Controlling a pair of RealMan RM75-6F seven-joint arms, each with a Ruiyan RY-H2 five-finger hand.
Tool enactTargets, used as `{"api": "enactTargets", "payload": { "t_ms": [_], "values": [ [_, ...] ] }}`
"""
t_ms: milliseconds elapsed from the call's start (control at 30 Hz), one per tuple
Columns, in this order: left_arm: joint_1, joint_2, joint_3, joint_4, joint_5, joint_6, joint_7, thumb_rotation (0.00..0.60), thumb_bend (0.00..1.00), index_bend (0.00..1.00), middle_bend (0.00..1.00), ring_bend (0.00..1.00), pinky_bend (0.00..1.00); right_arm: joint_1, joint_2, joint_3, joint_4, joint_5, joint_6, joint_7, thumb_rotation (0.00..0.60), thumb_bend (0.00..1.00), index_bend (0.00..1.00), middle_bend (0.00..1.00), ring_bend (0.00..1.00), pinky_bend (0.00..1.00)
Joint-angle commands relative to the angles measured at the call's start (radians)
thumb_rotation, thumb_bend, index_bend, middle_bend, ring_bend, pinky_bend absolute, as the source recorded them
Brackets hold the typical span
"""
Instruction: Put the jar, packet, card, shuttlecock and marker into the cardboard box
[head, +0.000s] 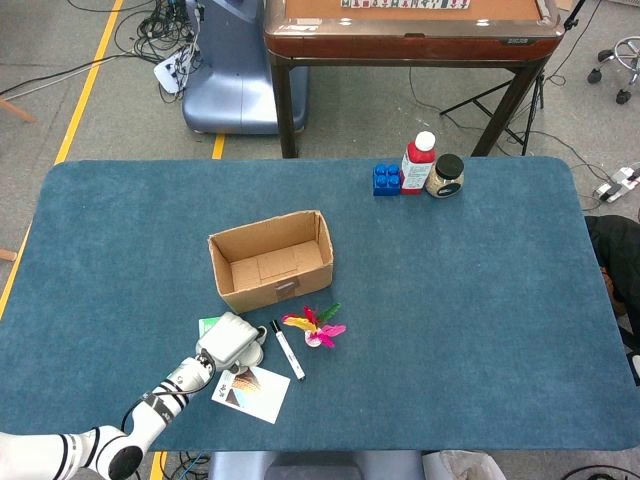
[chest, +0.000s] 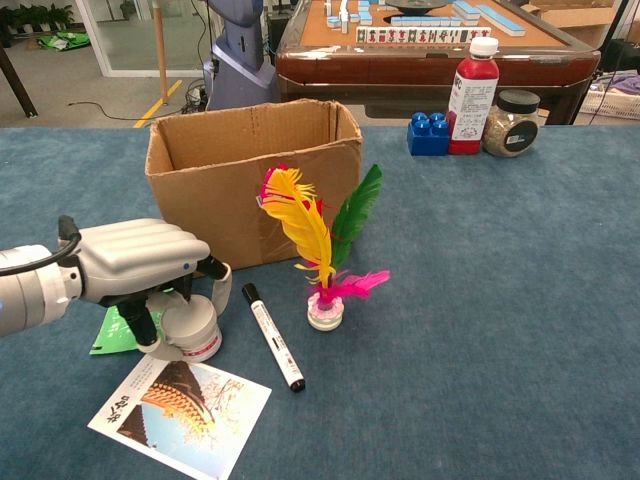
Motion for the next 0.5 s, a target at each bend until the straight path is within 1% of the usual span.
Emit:
{"api": "enactTargets", "payload": {
  "t_ms": [33, 233, 367, 500],
  "values": [
    [0.001, 0.003, 0.001, -0.006, 0.006, 0.004, -0.003, 0.600, 0.13, 0.49, 0.95, 0.93, 1.00, 0.000, 0.001, 0.000, 0.000, 0.000, 0.000, 0.002, 0.600, 0.19, 0.26, 0.35, 0.26, 0.39],
    [0.005, 0.027, 0.004, -0.055, 0.027, 0.022, 0.003, 0.600, 0.13, 0.55, 0.95, 0.93, 1.00, 0.000, 0.002, 0.000, 0.001, -0.001, 0.000, 0.004, 0.600, 0.19, 0.26, 0.35, 0.26, 0.39],
    [0.008, 0.059, 0.003, -0.110, 0.037, 0.043, 0.023, 0.600, 0.13, 0.57, 0.95, 0.93, 1.00, 0.000, 0.002, 0.000, 0.001, -0.002, -0.001, 0.005, 0.600, 0.19, 0.26, 0.35, 0.26, 0.39],
    [0.013, 0.112, 0.007, -0.186, 0.052, 0.070, 0.056, 0.600, 0.13, 0.57, 0.95, 0.93, 1.00, 0.000, 0.003, 0.000, 0.001, -0.002, -0.002, 0.007, 0.600, 0.19, 0.26, 0.35, 0.26, 0.39]
  ]
}}
